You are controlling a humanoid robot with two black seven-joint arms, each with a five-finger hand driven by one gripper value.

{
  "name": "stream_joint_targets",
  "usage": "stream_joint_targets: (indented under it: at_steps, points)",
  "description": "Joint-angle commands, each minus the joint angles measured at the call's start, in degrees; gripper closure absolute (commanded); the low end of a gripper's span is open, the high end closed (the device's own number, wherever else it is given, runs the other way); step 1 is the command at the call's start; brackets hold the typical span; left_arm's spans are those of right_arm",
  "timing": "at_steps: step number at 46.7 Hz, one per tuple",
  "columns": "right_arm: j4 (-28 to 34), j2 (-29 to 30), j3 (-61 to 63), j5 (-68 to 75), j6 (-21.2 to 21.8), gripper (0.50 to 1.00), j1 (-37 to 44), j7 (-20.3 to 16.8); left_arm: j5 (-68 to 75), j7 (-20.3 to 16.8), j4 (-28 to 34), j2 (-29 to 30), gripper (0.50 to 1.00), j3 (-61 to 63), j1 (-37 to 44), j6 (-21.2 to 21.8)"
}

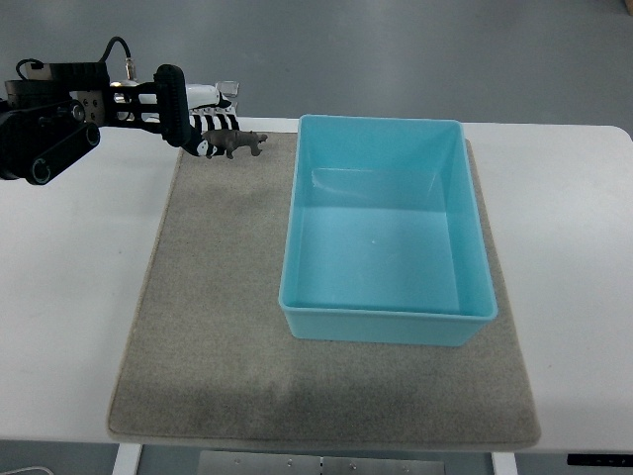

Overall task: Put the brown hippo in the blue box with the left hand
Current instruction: 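Lift the hippo and carry it with the left hand over the blue box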

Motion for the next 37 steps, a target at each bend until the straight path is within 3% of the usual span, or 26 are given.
stream_joint_targets:
  at_steps: [1, 16, 37]
  points:
    - [0.0, 0.0, 0.0, 0.0, 0.02, 0.564, 0.0, 0.0, -0.02, -0.09, -1.53, -0.02, 1.0, -0.42, -0.75, 1.92]
    - [0.0, 0.0, 0.0, 0.0, 0.02, 0.564, 0.0, 0.0, 0.06, -0.09, -8.48, -0.02, 1.0, -0.78, -2.78, 6.4]
    - [0.0, 0.0, 0.0, 0.0, -0.07, 0.564, 0.0, 0.0, 0.77, -0.09, -13.57, -2.3, 1.0, -3.06, -2.69, 7.99]
